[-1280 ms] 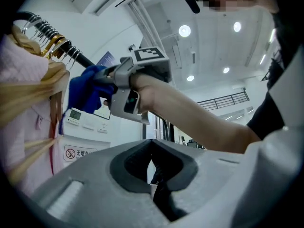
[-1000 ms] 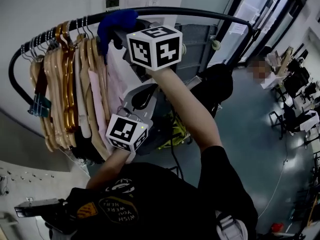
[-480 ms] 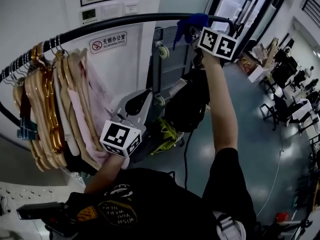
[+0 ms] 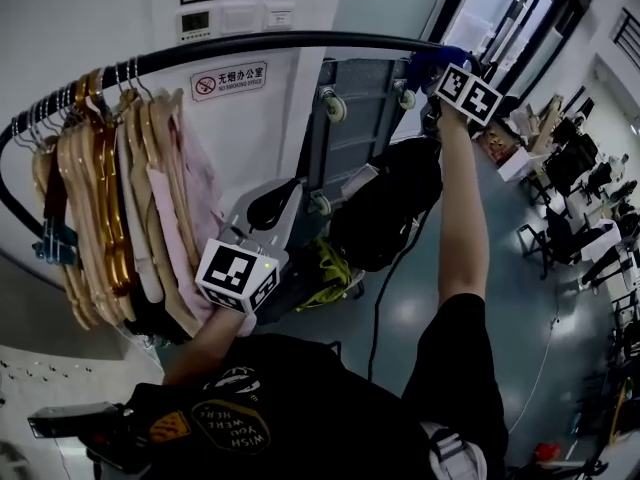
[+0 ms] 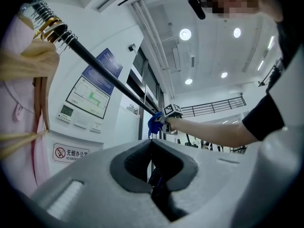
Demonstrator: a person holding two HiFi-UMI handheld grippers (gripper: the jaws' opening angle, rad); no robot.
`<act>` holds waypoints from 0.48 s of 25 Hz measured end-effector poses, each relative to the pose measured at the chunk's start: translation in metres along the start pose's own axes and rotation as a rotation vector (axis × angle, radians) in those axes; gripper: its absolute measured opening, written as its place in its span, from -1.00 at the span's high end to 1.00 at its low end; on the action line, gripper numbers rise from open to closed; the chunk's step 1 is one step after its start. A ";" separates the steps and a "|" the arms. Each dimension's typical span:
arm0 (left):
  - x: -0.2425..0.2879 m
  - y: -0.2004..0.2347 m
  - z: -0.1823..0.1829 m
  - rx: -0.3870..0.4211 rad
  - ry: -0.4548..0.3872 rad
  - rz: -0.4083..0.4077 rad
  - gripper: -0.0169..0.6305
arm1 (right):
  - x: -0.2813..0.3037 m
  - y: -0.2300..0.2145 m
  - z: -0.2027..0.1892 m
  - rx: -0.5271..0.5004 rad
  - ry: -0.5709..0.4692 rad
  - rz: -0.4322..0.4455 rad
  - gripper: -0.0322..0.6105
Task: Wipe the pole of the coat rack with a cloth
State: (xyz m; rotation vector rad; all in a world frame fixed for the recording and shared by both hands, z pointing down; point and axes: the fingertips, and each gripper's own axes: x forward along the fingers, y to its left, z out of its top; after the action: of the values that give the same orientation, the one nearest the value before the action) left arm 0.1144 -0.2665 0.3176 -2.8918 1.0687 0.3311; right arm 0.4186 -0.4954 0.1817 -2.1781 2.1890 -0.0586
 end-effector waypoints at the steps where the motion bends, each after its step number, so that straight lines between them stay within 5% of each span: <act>1: -0.002 0.002 0.000 0.000 0.002 0.006 0.95 | -0.002 0.020 -0.002 -0.013 0.002 0.048 0.64; 5: -0.010 0.007 0.001 -0.002 0.005 0.030 0.95 | -0.026 0.126 -0.009 -0.076 -0.001 0.238 0.64; 12: -0.024 0.008 0.002 0.040 0.034 0.060 0.95 | -0.097 0.327 -0.017 -0.107 -0.075 0.699 0.64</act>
State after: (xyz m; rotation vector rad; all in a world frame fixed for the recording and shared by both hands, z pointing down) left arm 0.0911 -0.2571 0.3215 -2.8448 1.1553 0.2598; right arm 0.0915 -0.3972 0.1785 -1.3045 2.8080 0.1692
